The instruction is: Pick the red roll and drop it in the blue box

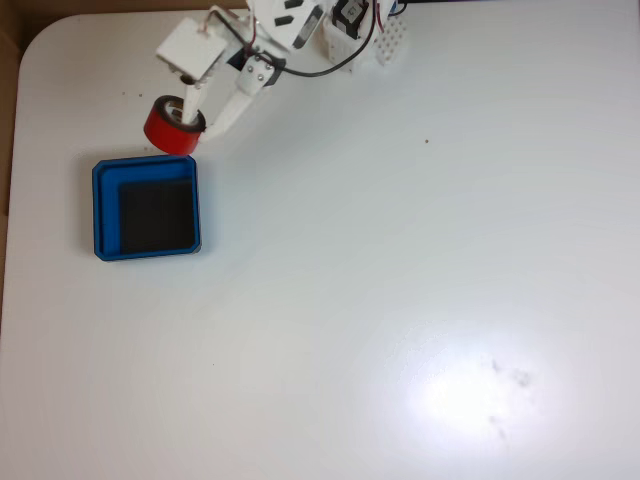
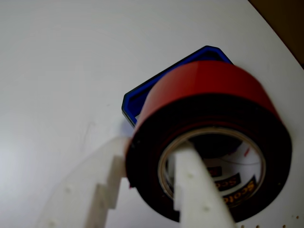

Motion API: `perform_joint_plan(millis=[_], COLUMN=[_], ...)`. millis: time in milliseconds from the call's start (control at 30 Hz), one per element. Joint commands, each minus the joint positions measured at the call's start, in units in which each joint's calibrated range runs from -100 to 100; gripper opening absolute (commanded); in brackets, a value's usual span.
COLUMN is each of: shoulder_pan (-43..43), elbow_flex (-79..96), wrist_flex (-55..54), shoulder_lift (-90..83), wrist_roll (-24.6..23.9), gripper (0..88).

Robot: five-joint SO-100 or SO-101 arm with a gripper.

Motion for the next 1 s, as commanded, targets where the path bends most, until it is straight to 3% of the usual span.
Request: perform_joint_plan(millis=[0,333,600,967], shoulder_pan=[3.2,11.3,10.9,8.8], elbow_flex=[0.1,-0.7,-0.7,0.0], wrist_flex=[0.0,-1.9,-18.1,-18.9], shoulder_lift=[5.8,18.3,25.6,29.2], wrist_roll=[0.2,-0.1,0.2,0.2], gripper=[0.6,0.7,0.7,0.7])
